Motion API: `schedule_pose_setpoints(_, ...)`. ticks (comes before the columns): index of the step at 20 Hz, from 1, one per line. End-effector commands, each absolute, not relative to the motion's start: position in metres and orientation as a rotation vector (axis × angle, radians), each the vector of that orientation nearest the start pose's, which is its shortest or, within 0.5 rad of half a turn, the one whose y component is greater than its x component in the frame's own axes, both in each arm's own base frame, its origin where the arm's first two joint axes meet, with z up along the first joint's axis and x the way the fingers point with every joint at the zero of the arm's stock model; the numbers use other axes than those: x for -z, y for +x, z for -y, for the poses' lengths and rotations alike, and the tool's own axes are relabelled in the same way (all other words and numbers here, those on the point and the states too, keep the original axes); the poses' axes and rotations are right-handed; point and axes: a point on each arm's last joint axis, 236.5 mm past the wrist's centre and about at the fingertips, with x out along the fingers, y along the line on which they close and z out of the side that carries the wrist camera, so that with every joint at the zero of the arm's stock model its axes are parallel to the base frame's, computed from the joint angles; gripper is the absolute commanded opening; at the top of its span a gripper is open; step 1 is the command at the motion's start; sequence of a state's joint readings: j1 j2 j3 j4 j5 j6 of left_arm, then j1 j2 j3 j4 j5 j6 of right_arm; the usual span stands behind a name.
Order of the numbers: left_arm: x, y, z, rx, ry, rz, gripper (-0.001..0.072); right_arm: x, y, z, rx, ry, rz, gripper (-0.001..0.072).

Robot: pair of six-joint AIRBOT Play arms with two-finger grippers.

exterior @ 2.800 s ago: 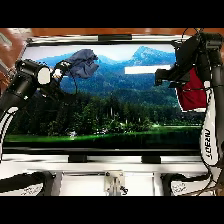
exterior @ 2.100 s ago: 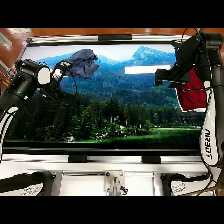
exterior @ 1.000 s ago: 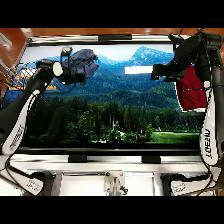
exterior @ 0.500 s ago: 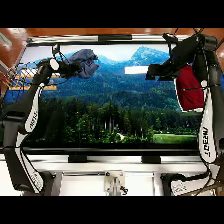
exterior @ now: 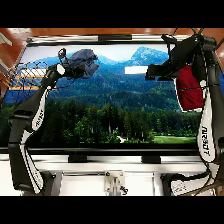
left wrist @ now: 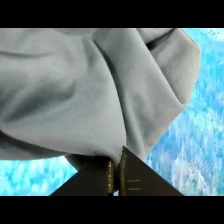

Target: Fold the shirts.

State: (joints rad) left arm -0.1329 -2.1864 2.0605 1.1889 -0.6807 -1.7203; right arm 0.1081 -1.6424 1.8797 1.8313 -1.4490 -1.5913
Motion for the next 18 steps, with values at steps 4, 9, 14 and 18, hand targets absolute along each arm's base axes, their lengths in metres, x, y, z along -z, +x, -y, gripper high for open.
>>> schedule_pose_setpoints(4, 0.006, 0.658, 0.155, 0.282, -0.300, -0.796, 0.0032, -0.107, 0.489, -0.118, -0.323, 0.123, -1.132, 0.0679)
schedule_pose_setpoints(9, -0.235, 0.610, 0.177, 0.426, -0.092, -0.394, 0.0033, -0.162, 0.479, -0.105, -0.297, 0.090, -1.013, 0.0680)
schedule_pose_setpoints(14, -0.452, 0.445, 0.212, 0.588, -0.031, -0.034, 0.0033, -0.323, 0.420, -0.058, -0.160, -0.004, -0.632, 0.0680)
schedule_pose_setpoints(18, -0.416, 0.376, 0.264, 0.757, -0.060, -0.231, 0.0033, -0.407, 0.344, -0.046, -0.133, 0.059, -0.413, 0.0679)
